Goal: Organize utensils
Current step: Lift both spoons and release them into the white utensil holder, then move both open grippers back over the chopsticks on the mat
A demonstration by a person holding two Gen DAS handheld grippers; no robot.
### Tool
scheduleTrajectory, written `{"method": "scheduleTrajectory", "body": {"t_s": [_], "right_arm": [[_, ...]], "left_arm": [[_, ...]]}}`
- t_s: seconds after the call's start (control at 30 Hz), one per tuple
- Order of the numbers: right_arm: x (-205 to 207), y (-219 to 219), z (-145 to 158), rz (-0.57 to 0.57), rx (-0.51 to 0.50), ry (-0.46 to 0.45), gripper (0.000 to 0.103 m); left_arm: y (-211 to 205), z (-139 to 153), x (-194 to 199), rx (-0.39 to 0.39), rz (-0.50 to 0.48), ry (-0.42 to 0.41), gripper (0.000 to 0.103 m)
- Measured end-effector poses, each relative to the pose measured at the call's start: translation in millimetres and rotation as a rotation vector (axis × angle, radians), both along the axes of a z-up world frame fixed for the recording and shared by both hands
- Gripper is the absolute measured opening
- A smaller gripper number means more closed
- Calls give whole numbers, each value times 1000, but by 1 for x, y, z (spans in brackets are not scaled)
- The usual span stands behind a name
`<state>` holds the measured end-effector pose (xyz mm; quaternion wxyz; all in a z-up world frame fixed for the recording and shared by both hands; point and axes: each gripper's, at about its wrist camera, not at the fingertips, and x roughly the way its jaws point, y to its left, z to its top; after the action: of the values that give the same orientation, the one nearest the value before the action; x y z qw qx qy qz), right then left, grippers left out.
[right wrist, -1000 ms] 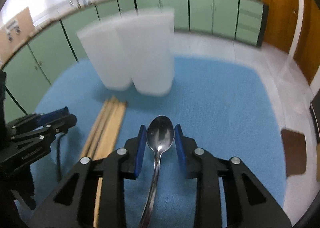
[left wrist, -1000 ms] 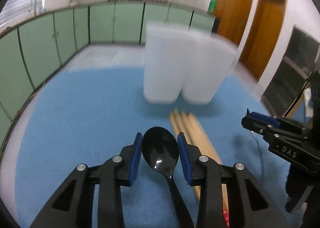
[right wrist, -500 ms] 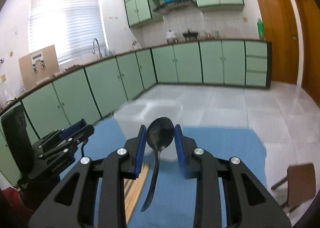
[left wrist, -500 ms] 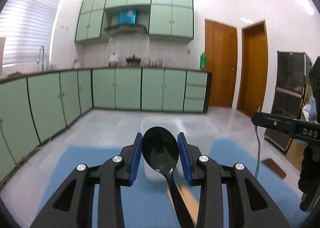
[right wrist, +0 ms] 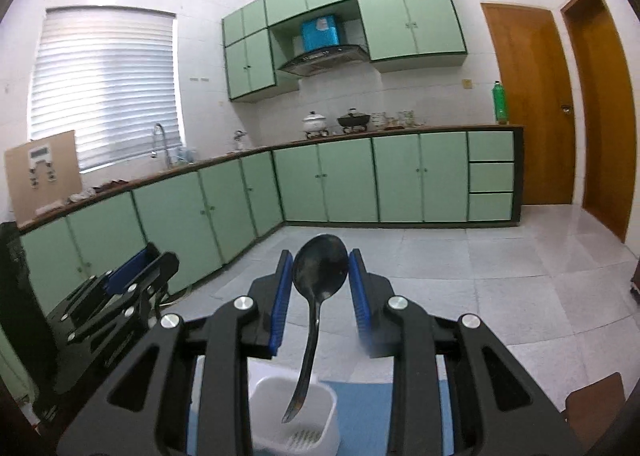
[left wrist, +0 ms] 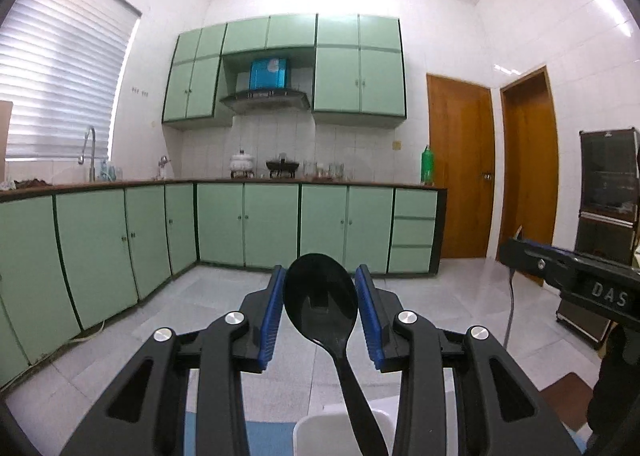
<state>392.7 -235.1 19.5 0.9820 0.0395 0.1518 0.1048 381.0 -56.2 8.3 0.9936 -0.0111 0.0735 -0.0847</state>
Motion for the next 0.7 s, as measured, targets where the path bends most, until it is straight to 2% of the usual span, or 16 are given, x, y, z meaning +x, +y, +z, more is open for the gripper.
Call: {"method": "scheduleTrajectory", "body": {"t_s": [0.2, 0.3, 0.4, 0.53, 0.6, 0.67, 0.7], "right_arm": [[12, 10, -32, 26, -38, 68, 27], [8, 14, -41, 52, -45, 102, 28], [-3, 12, -42, 49, -38, 111, 34], [-23, 7, -37, 30, -7, 129, 52], [-36, 3, -36, 20, -4, 137, 61], [-58, -1, -38, 31, 3, 155, 76], [-69, -2, -39, 31, 4, 166, 78]], "left_arm": [[0, -30, 17, 4, -16, 92, 36], [3, -37, 15, 7, -18, 111, 36], [7, -36, 6, 3, -24, 113, 39], [11, -27, -15, 6, -28, 119, 46], [14, -23, -28, 7, -32, 130, 56], [15, -22, -46, 17, -36, 147, 62], [15, -23, -58, 23, -38, 160, 67]]}}
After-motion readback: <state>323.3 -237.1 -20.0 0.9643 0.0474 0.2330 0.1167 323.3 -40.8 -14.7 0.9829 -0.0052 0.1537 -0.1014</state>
